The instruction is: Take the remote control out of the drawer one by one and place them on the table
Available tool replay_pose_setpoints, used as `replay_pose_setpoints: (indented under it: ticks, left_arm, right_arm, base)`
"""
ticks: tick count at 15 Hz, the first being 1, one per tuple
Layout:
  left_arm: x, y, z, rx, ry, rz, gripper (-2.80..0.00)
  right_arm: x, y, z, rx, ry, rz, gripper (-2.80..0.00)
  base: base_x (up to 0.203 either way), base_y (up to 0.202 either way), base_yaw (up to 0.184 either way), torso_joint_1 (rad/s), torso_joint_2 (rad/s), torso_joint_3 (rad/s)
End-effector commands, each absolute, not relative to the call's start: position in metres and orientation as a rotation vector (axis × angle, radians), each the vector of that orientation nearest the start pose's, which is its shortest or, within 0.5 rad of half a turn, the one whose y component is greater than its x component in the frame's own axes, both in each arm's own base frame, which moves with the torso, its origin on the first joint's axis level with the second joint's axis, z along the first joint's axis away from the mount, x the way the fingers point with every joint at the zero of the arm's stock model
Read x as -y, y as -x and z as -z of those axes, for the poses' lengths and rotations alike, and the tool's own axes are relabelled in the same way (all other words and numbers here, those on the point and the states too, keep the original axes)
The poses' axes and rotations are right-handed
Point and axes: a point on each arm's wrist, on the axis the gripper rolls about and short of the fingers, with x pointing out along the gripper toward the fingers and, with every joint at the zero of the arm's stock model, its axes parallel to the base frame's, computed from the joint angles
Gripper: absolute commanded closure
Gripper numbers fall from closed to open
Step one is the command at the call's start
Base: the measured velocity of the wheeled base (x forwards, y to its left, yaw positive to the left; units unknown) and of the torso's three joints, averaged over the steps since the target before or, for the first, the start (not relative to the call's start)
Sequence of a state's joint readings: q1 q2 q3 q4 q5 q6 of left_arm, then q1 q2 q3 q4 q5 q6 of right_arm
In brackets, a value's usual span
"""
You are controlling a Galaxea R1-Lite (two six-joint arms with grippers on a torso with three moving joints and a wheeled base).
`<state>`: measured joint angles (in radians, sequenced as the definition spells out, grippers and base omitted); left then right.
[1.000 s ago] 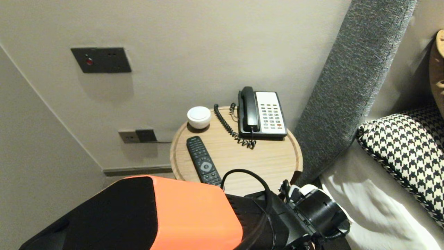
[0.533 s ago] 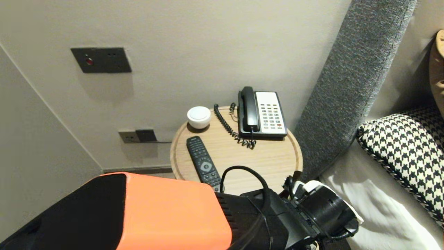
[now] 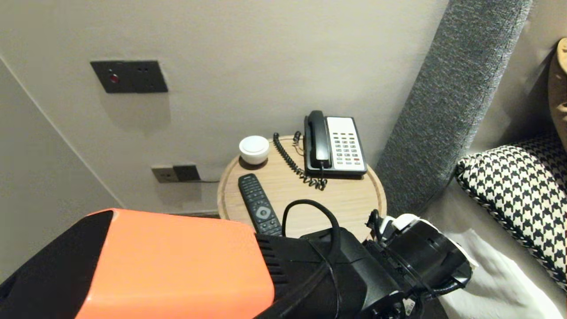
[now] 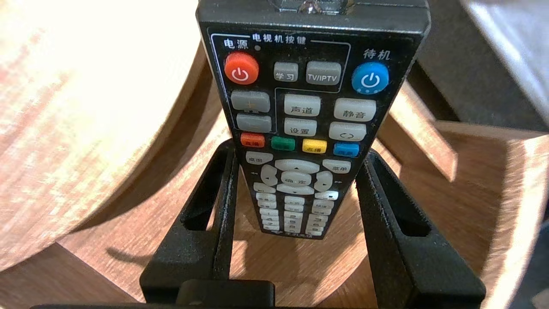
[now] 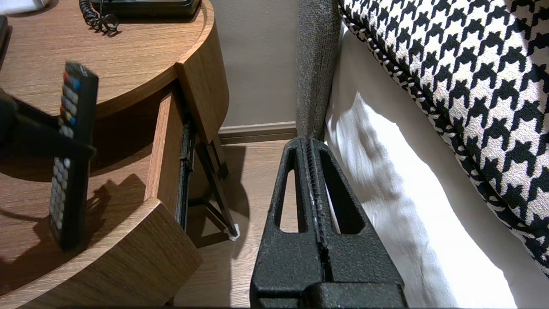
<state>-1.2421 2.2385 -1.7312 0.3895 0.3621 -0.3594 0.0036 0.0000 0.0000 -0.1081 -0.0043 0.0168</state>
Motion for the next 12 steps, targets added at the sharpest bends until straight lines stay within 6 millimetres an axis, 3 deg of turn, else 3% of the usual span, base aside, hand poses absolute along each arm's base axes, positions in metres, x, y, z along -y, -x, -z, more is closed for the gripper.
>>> replay_pose_setpoints:
  ticks: [1,12]
  left_arm:
    - [0.410,-0.148,-0.149,-0.749,-0.314,0.687,0.00]
    - [0.392,-0.150,-0.209,-0.660,-0.205,0.715,0.00]
  right_arm:
    - [0.000,0.020,-0.076,0.067,-0.017,-0.001,0.00]
    - [0.000,0.020,-0.076,0.067,-0.017,-0.001,0.00]
  base:
    - [0.000,0.000,0.000,0.000,0.00,0.000]
    - [0.000,0.000,0.000,0.000,0.00,0.000]
